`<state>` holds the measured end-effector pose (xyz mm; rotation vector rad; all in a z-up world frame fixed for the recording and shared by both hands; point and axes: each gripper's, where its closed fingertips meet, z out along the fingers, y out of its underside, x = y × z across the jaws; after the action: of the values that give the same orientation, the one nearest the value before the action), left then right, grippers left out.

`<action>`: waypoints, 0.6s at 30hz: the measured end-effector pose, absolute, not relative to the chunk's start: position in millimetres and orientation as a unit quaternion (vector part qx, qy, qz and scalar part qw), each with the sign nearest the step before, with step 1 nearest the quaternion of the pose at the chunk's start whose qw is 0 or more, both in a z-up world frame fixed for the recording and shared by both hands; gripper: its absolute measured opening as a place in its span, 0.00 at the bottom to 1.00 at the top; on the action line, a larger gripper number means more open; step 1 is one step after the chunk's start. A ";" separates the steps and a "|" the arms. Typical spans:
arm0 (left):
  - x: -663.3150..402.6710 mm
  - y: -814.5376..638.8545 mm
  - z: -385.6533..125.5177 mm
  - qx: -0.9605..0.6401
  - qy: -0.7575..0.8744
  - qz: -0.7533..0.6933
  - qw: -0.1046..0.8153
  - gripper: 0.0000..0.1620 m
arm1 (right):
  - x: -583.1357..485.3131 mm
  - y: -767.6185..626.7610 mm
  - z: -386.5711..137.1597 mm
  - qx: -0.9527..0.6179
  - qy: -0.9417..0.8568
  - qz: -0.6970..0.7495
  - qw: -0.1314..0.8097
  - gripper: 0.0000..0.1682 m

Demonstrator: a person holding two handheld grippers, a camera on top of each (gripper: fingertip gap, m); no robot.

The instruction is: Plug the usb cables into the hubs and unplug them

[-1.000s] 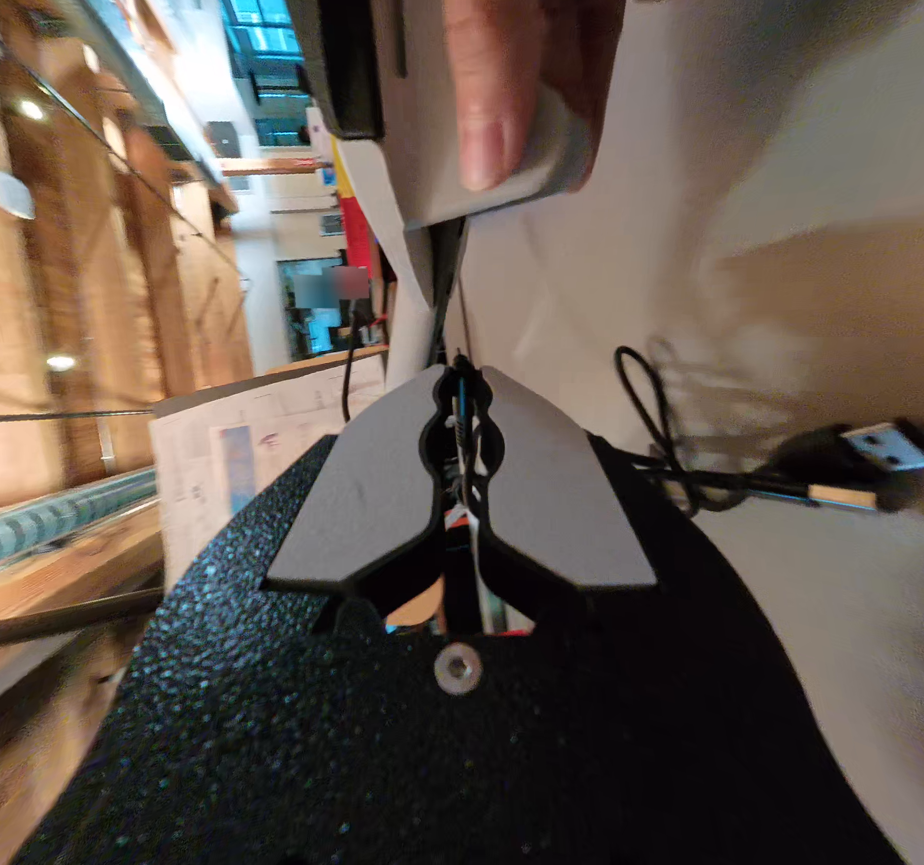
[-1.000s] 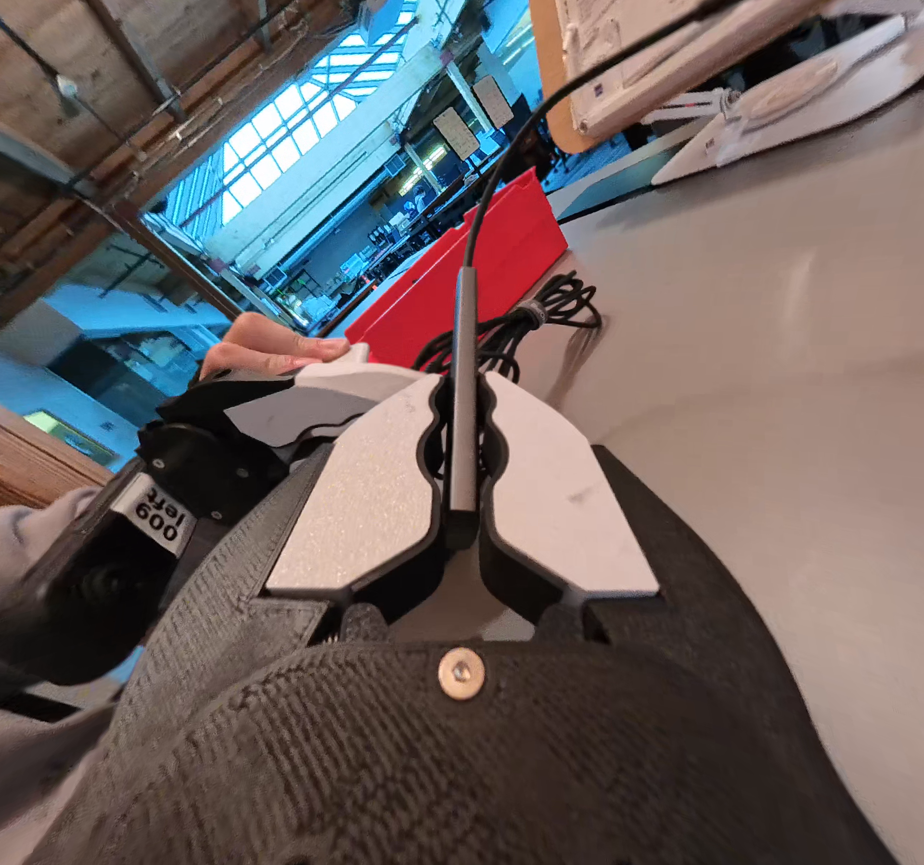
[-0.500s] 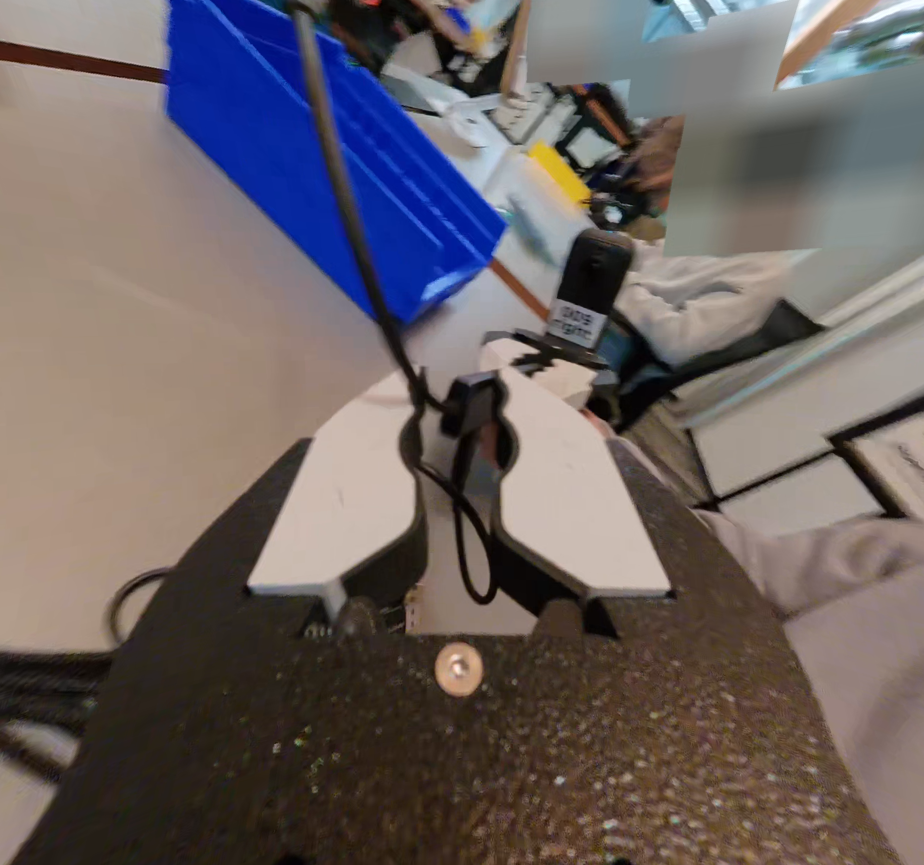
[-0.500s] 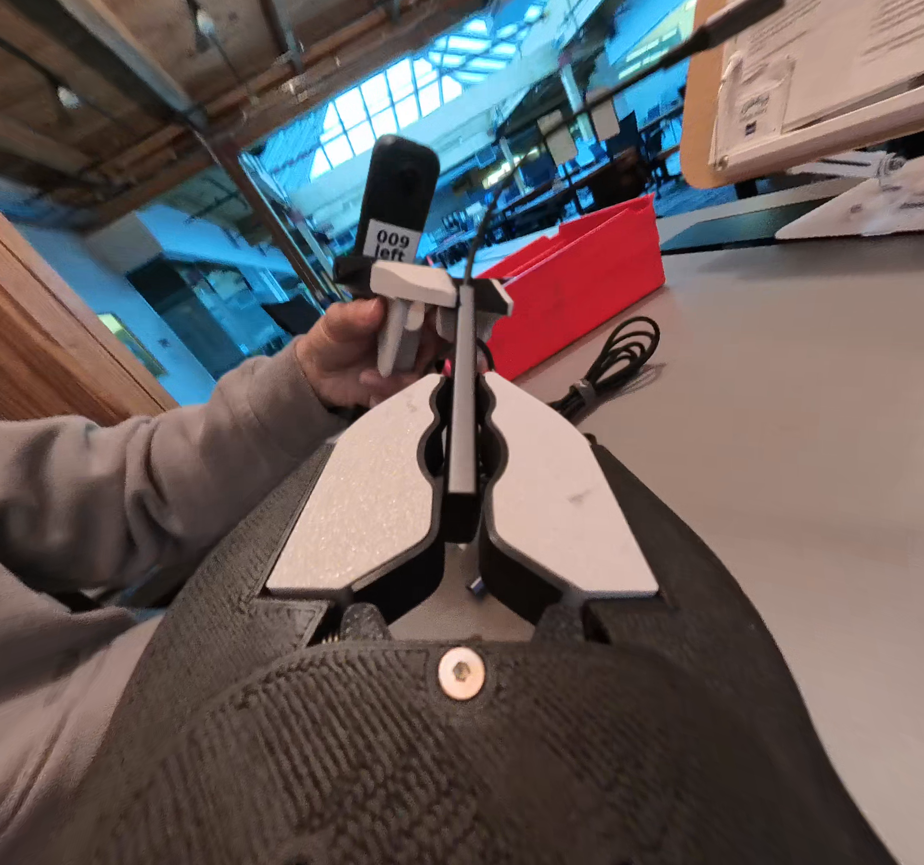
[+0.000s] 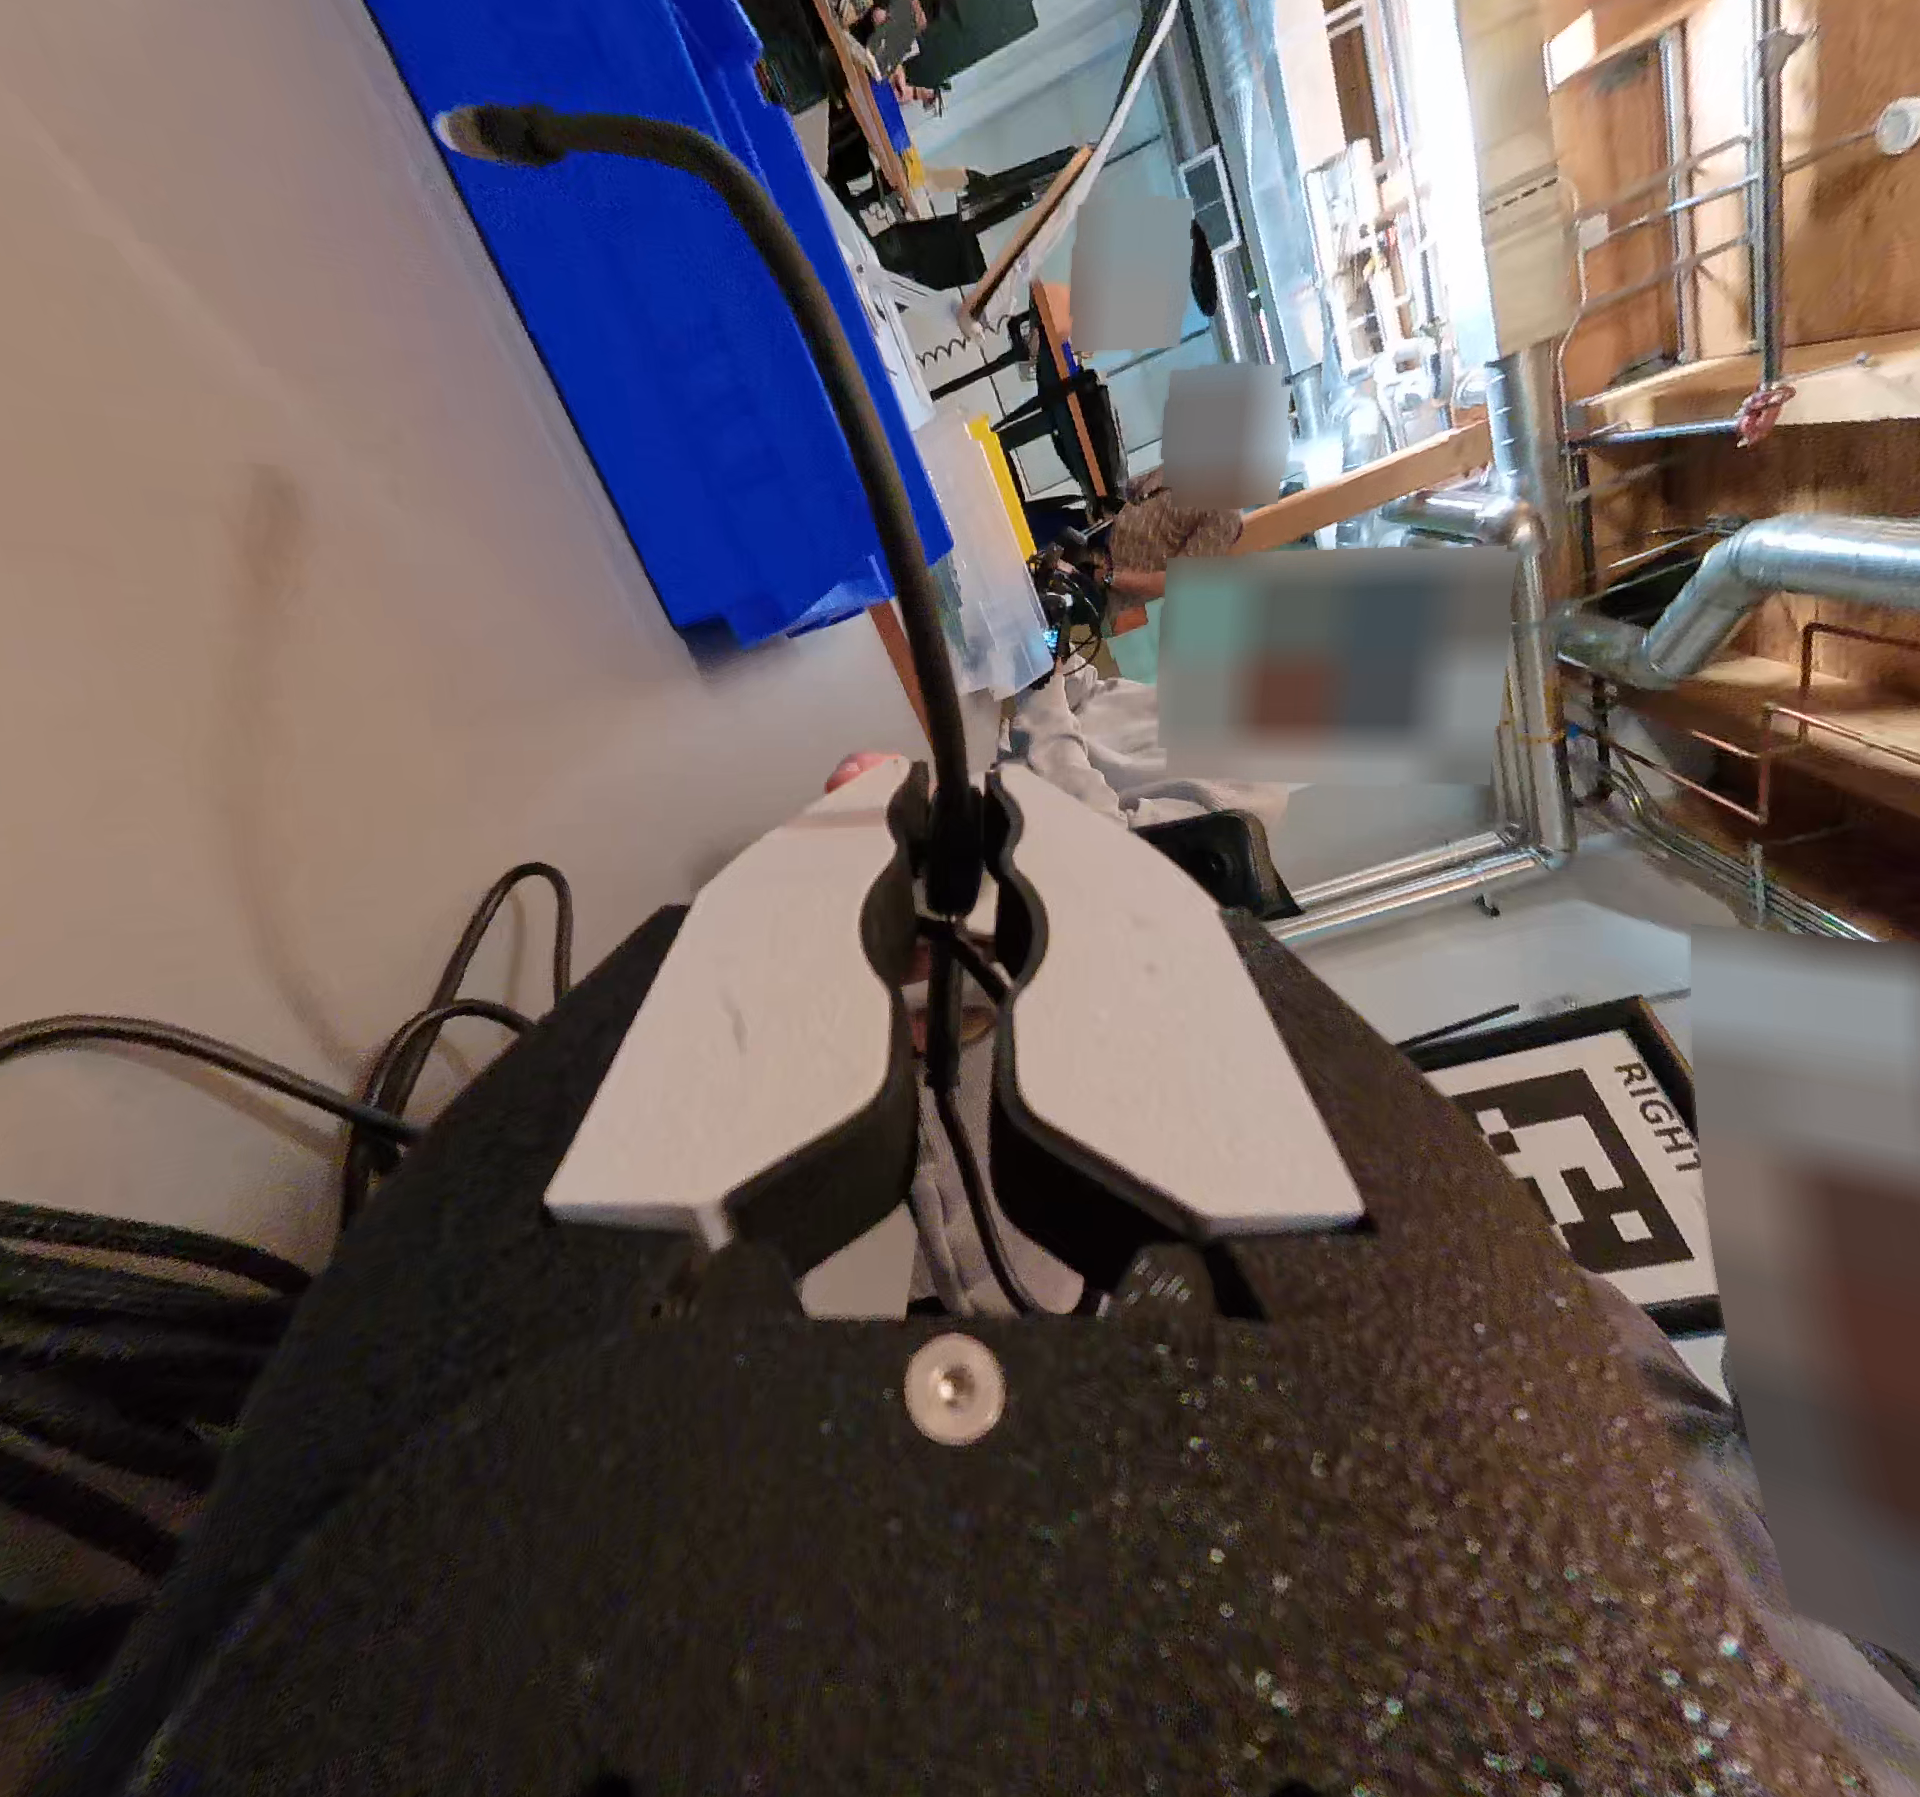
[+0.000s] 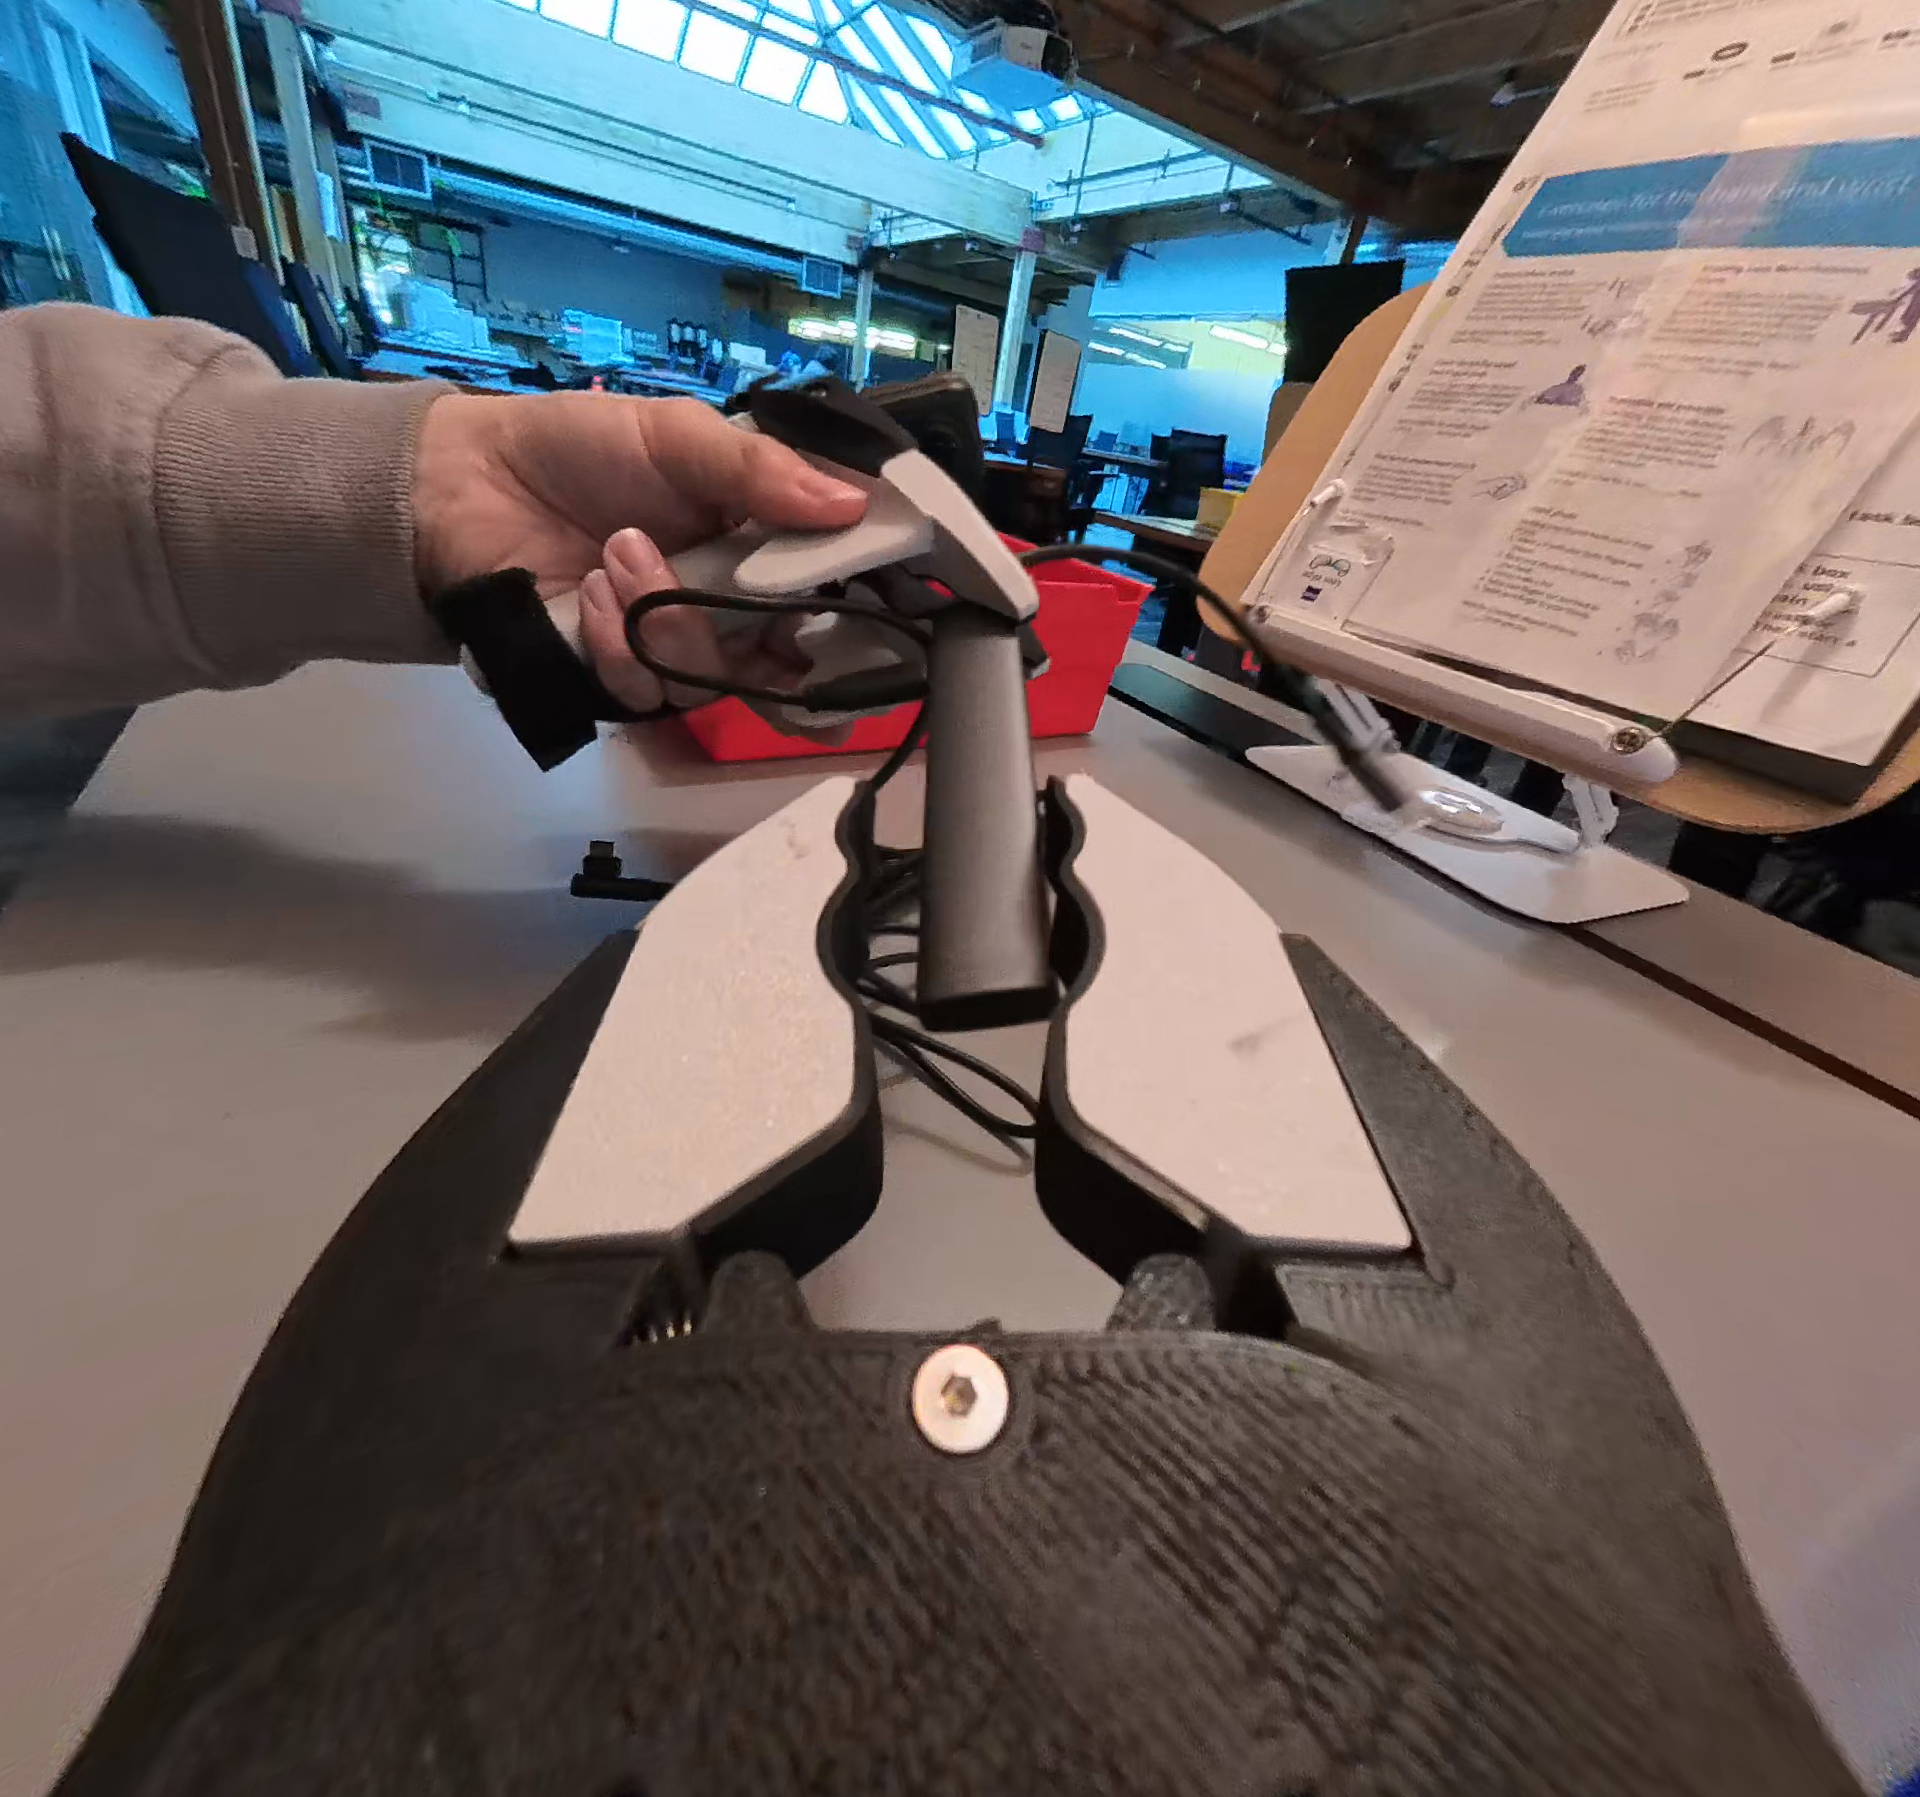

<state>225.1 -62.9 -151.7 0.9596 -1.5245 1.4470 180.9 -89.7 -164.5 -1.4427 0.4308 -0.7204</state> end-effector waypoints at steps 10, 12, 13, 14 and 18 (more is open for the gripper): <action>229.9 -65.2 -156.0 0.413 -0.578 0.554 0.433 0.05 | 186.0 -92.4 -165.8 -0.641 0.187 -0.380 0.640 0.20; 229.3 -65.5 -155.1 0.410 -0.584 0.553 0.429 0.05 | 187.1 -93.5 -166.0 -0.640 0.190 -0.385 0.637 0.18; 227.5 -65.9 -154.2 0.404 -0.588 0.551 0.433 0.05 | 188.8 -95.7 -166.2 -0.639 0.196 -0.392 0.632 0.18; 225.0 -66.2 -152.8 0.397 -0.590 0.549 0.439 0.06 | 190.6 -98.1 -166.0 -0.635 0.202 -0.399 0.629 0.19; 223.8 -67.1 -151.0 0.394 -0.597 0.547 0.435 0.06 | 187.5 -93.6 -167.7 -0.642 0.200 -0.369 0.642 0.16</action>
<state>223.8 -67.1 -151.0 0.9795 -1.4849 1.3623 187.5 -93.6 -167.7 -1.4633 0.4553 -0.8417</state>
